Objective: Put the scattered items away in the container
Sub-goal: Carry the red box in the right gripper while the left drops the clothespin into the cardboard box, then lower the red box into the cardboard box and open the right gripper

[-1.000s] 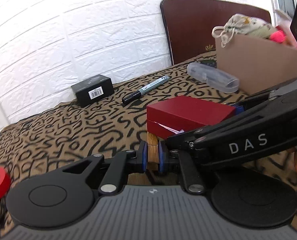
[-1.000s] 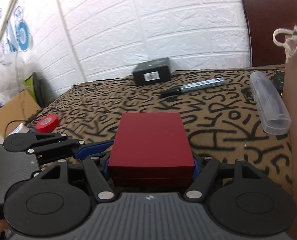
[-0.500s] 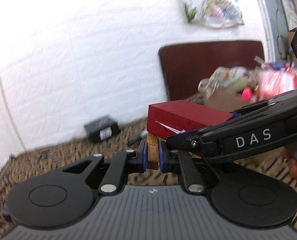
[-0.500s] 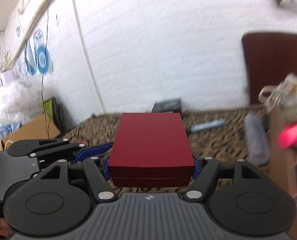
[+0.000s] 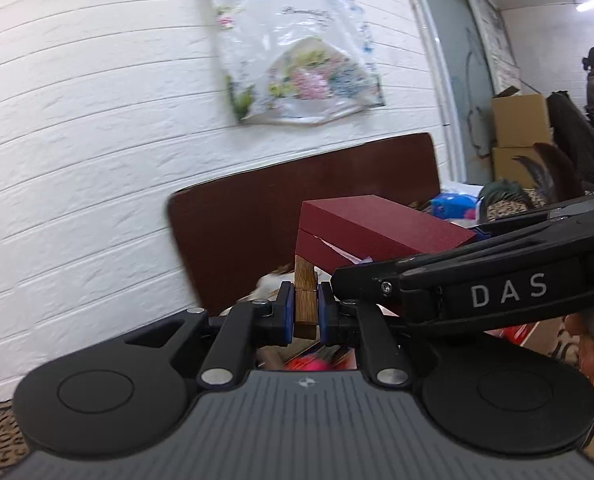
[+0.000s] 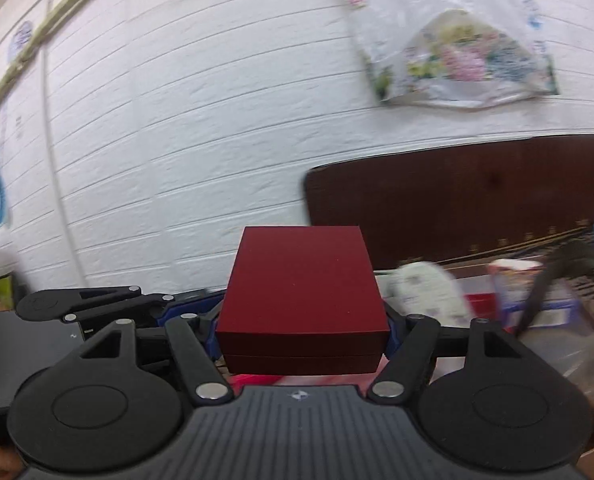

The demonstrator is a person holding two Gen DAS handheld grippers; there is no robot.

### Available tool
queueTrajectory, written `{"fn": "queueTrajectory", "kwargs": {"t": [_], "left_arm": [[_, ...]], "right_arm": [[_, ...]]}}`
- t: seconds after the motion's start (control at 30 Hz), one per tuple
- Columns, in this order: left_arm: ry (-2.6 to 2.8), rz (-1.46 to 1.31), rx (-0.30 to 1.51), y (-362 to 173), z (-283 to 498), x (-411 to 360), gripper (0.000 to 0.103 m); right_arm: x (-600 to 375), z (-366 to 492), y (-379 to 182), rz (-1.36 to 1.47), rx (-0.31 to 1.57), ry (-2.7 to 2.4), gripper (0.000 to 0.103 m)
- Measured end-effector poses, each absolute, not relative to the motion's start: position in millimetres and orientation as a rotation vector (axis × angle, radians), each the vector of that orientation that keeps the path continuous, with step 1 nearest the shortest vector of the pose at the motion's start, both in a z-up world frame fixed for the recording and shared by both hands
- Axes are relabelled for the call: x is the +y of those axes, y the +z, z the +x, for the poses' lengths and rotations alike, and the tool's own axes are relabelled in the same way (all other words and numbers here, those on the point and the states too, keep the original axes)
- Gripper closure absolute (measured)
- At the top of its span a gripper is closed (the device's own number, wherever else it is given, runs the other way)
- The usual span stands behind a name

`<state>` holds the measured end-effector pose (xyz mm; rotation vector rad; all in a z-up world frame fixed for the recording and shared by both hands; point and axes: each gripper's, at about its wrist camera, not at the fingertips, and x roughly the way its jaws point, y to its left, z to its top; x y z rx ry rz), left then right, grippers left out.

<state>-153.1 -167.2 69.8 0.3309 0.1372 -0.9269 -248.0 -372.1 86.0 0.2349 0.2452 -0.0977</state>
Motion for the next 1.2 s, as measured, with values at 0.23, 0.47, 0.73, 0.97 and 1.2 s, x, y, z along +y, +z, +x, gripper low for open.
{"fn": "queueTrajectory", "kwargs": {"t": [0.23, 0.47, 0.73, 0.97, 1.2], "left_arm": [[-0.906, 0.367, 0.207, 49, -136, -193, 0.089], [-0.883, 0.386, 0.240, 37, -129, -184, 0.088], [-0.805, 0.367, 0.195, 42, -137, -171, 0.035], [-0.792, 0.352, 0.193, 43, -141, -161, 0.020], [-0.768, 0.340, 0.169, 40, -146, -146, 0.006]], "right_arm": [[-404, -238, 66, 0.202, 0.282, -0.245, 0.033], [-392, -237, 57, 0.127, 0.285, -0.294, 0.032], [-383, -239, 59, 0.086, 0.259, -0.333, 0.006], [-372, -248, 63, 0.060, 0.235, -0.342, 0.000], [-343, -253, 57, 0.017, 0.230, -0.334, 0.000]]}}
